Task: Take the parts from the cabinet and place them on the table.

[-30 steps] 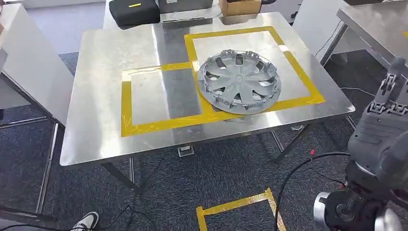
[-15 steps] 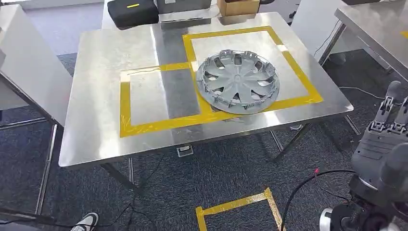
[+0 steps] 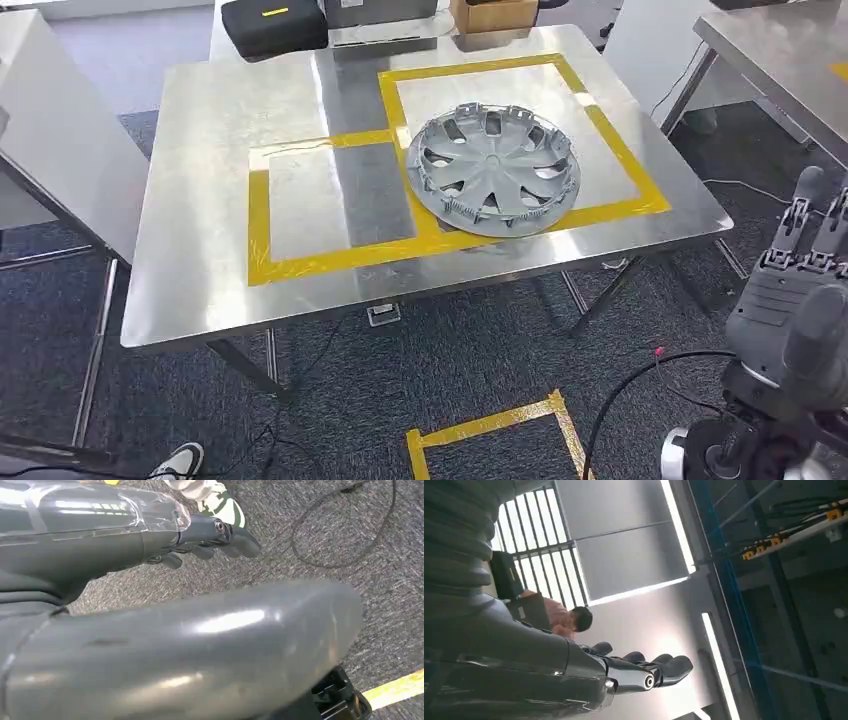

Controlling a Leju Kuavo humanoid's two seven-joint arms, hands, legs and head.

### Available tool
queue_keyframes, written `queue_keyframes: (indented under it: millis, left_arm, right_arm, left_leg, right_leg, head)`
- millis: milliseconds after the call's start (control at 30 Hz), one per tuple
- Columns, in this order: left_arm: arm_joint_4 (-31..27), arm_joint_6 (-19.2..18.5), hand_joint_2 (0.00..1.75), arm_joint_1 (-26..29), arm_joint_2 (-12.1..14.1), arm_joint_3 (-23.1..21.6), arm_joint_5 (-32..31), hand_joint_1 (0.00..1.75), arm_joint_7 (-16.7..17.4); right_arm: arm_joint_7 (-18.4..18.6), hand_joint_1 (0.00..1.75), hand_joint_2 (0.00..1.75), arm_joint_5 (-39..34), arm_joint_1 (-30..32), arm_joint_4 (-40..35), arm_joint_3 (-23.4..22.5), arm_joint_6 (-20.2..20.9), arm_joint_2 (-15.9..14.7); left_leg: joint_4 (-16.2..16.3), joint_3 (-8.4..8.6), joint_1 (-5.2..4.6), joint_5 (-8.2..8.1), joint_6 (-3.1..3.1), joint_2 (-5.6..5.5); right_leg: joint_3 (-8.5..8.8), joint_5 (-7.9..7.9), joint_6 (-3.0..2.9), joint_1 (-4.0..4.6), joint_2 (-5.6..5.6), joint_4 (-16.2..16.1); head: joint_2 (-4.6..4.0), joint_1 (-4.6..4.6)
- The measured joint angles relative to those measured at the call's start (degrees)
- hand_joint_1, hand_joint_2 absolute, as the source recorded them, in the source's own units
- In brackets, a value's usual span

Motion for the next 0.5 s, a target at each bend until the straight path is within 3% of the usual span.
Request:
queue_keyframes:
  millis: [200, 500]
  left_arm:
    - [0.0, 0.0, 0.00, 0.0, 0.0, 0.0, 0.0, 0.00, 0.0]
    - [0.0, 0.9, 0.00, 0.0, 0.0, 0.0, -0.8, 0.00, 1.5]
  right_arm:
    - [0.2, 0.00, 1.75, 0.0, 0.0, 0.0, 0.0, 0.0, 0.0]
    - [1.7, 0.00, 1.75, 1.3, -0.6, 0.5, 0.3, -0.7, 0.0]
  left_leg:
    - [0.0, 0.01, 0.00, 0.00, 0.00, 0.00]
    - [0.3, -0.03, -0.54, -0.40, 0.59, 0.22]
  right_leg:
    - [0.00, 0.00, 0.00, 0.00, 0.00, 0.0]
    - [0.02, 0.10, 0.32, -0.40, 0.04, -0.1]
  head:
    - [0.00, 0.00]
    - [0.00, 0.00]
